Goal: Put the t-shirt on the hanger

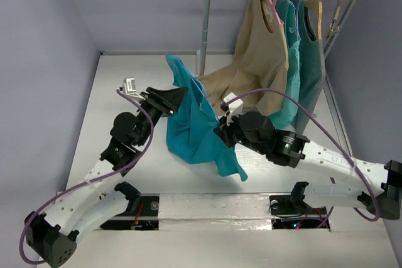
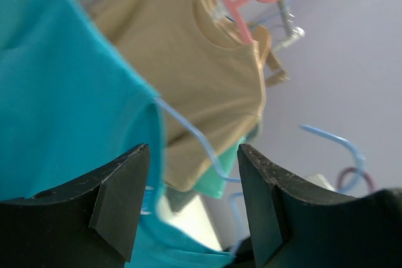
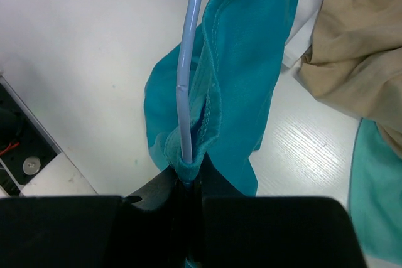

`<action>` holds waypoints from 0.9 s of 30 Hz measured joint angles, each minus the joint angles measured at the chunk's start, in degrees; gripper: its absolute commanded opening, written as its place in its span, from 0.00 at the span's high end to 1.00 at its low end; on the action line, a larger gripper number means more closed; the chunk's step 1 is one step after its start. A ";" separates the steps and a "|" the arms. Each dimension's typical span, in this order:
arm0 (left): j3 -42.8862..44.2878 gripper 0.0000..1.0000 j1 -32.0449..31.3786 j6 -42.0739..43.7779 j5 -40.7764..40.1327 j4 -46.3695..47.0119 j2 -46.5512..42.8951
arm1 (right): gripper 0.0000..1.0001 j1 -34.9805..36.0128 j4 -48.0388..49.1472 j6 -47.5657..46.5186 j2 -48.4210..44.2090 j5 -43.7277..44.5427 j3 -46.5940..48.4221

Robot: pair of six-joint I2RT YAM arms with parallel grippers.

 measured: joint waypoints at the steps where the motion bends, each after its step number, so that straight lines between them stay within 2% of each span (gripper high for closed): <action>1: 0.00 0.45 -0.11 -0.61 0.94 1.05 0.52 | 1.00 -0.11 0.07 0.00 0.37 -0.04 0.00; 5: 0.00 0.45 -1.27 -2.10 3.69 4.70 3.52 | 1.00 -0.15 0.42 0.02 1.53 -0.37 0.02; 9: 0.00 0.50 -2.49 -3.04 5.79 6.69 7.28 | 1.00 -0.15 0.61 0.07 1.95 -0.66 0.02; 17: -0.04 0.55 -3.74 -5.57 6.27 11.08 11.13 | 1.00 -0.15 2.34 0.44 2.25 -1.79 0.02; 20: -0.48 0.62 -4.33 -6.93 6.01 14.14 11.91 | 1.00 -0.15 3.17 0.72 2.62 -2.14 0.02; 21: -0.59 0.70 -4.74 -7.74 5.73 15.50 12.39 | 1.00 -0.15 3.37 0.94 2.80 -2.16 0.02; 23: -0.59 0.76 -5.14 -8.72 5.14 17.09 13.09 | 1.00 -0.15 3.72 1.27 3.10 -2.25 0.00; 26: -0.68 0.97 -5.22 -9.86 4.11 18.25 13.81 | 1.00 -0.15 4.81 1.84 3.37 -2.51 -0.07; 27: -0.87 1.00 -5.20 -10.38 3.74 18.53 13.90 | 1.00 -0.15 5.14 2.05 3.37 -2.60 -0.09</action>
